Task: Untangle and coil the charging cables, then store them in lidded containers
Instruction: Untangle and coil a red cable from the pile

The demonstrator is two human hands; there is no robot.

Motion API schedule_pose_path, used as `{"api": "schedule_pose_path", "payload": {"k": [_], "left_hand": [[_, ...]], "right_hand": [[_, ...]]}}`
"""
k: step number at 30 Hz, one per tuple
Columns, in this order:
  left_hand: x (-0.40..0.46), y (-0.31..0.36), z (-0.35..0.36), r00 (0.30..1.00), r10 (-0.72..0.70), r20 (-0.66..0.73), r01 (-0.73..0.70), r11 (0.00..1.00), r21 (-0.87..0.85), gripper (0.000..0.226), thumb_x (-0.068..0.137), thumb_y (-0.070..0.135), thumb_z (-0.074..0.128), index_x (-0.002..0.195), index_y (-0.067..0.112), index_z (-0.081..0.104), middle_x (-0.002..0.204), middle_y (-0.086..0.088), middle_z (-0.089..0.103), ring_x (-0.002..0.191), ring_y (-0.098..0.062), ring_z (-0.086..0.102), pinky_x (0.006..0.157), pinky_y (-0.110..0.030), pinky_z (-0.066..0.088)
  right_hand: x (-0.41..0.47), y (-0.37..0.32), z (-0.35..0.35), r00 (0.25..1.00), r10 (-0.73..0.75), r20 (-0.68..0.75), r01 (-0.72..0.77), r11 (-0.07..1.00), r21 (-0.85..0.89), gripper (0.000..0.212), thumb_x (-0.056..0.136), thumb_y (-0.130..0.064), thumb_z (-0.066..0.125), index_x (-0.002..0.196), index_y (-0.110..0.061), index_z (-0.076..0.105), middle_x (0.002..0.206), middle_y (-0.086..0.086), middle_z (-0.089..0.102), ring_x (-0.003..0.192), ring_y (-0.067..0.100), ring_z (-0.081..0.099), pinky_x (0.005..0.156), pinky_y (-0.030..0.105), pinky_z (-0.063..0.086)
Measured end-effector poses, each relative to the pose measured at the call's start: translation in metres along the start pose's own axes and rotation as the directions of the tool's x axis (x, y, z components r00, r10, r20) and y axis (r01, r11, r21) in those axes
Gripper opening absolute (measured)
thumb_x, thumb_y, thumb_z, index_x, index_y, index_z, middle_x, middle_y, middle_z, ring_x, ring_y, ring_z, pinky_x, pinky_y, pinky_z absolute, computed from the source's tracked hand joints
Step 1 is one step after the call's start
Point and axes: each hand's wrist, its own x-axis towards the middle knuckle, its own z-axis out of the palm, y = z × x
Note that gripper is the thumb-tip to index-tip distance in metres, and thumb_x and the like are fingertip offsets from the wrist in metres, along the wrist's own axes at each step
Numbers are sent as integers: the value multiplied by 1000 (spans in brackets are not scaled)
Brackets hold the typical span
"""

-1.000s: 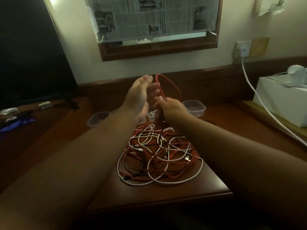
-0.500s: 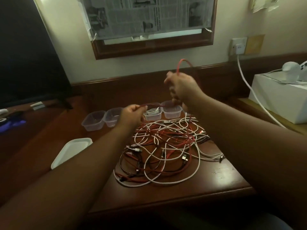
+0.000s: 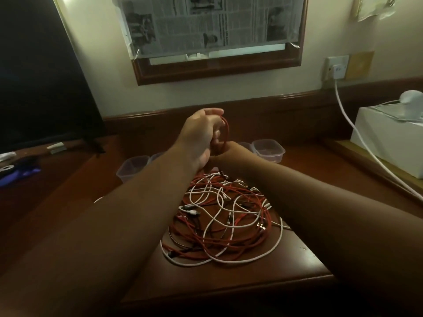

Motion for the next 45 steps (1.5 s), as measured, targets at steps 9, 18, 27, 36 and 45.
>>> {"api": "schedule_pose_path", "payload": {"k": [9,18,27,36,45], "left_hand": [[10,-12,-19,991,117,-65,-113,991,67,12,97,12,56,97,18,66,73,-1,58,75,-17,57,70,-31,51],[4,-3,-21,984,129,119,-124,991,-47,23,100,1,43,102,12,63,91,-8,65,94,-21,71,71,-36,59],[5,-15,-28,984,23,179,-63,973,222,25,98,13,58,123,12,60,111,-12,69,101,-23,70,83,-33,60],[-12,-91,-40,973,-26,230,-98,853,512,22,98,28,59,119,28,54,89,-2,70,73,-12,69,68,-26,59],[4,-99,-62,999,-20,31,-3,800,600,12,91,25,70,80,20,68,79,-2,69,74,-16,63,69,-37,54]], "right_hand": [[7,0,-6,998,12,-63,-4,993,120,25,94,-24,64,117,-15,60,104,1,64,93,13,59,70,24,45],[8,5,0,995,4,102,-38,940,339,25,97,-18,56,121,-19,62,105,5,67,54,6,51,53,22,37],[6,9,9,988,39,-149,44,855,516,16,104,-20,42,106,-18,58,90,3,63,66,7,57,55,23,43],[3,33,-12,960,231,-160,12,534,845,19,107,-27,37,101,-14,49,74,6,66,89,28,69,80,44,57],[2,54,-31,901,183,-392,-33,932,360,16,104,-25,45,95,-18,55,76,1,50,65,13,47,61,29,42]]}}
